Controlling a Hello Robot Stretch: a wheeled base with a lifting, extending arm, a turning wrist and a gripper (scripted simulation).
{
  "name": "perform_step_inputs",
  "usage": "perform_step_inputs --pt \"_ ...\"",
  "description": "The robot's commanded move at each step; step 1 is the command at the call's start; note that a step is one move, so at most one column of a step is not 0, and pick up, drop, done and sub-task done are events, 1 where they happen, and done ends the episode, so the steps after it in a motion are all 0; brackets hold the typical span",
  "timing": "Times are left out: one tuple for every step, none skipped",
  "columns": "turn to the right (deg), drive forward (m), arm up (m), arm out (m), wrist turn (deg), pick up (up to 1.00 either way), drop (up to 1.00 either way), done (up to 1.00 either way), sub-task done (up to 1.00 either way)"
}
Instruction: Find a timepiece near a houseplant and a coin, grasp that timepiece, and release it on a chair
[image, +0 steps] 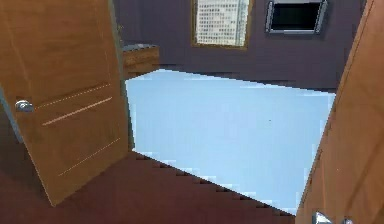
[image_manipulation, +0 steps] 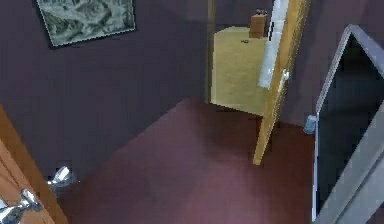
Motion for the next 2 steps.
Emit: perform_step_inputs --pt "0.0 0.45 0.0 0.0 0.0 0.0 0.0 0.0 0.0" --pt "-3.0 0.0 0.0 0.0 0.0 0.0 0.0 0.0 0.0"
